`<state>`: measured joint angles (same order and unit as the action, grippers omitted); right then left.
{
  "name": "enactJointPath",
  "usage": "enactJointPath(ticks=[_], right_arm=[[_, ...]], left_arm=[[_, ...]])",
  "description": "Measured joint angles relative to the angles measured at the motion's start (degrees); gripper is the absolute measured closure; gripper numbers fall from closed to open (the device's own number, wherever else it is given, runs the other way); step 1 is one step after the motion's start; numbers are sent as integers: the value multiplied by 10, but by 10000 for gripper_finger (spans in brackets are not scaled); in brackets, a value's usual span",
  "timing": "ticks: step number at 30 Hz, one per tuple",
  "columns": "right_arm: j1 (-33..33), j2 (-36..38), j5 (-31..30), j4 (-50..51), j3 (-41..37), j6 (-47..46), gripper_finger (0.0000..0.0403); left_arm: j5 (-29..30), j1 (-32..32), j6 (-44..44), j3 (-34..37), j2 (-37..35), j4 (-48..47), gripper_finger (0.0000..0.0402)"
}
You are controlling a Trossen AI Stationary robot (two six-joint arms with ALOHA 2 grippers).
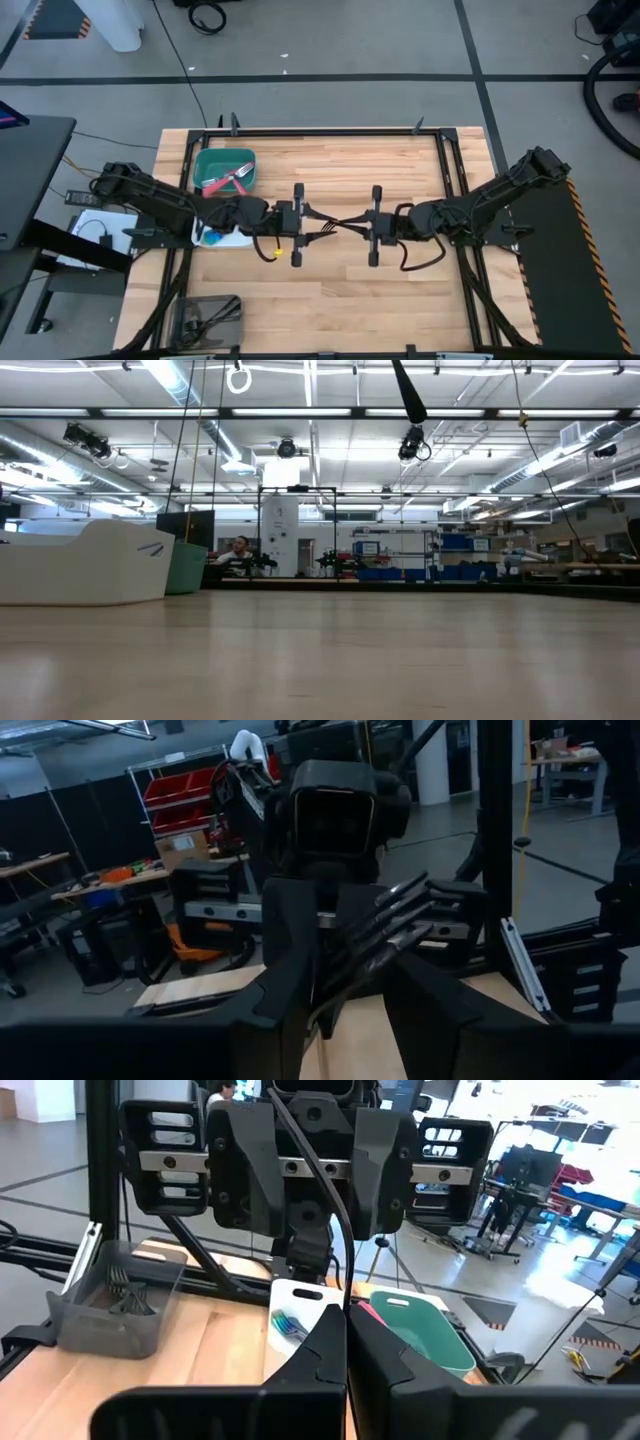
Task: Sort silverware by color (type)
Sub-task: Put the black fork into the black bin
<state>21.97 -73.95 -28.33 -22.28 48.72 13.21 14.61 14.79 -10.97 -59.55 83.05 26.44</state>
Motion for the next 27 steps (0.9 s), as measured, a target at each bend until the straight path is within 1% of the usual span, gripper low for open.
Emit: enactJointPath(ticks=[5,12,14,21,23,27], right_arm=[[0,0,-1,1,0,0,394],[0,0,-1,5,0,0,374],[0,0,-2,7,0,0,370],[2,0,-1,8,0,0,367],[8,0,-1,5,0,0,366],[25,2,-2,5,1,5,366]], left_arm=[[0,-17,10,0,6,-4,303],[-2,-25,13,0,13,-11,384],[-2,-26,13,0,13,-11,389],[10,-17,13,0,9,-33,385],[26,-11,13,-1,-3,-57,386],[46,8,29,-18,-43,-150,385]])
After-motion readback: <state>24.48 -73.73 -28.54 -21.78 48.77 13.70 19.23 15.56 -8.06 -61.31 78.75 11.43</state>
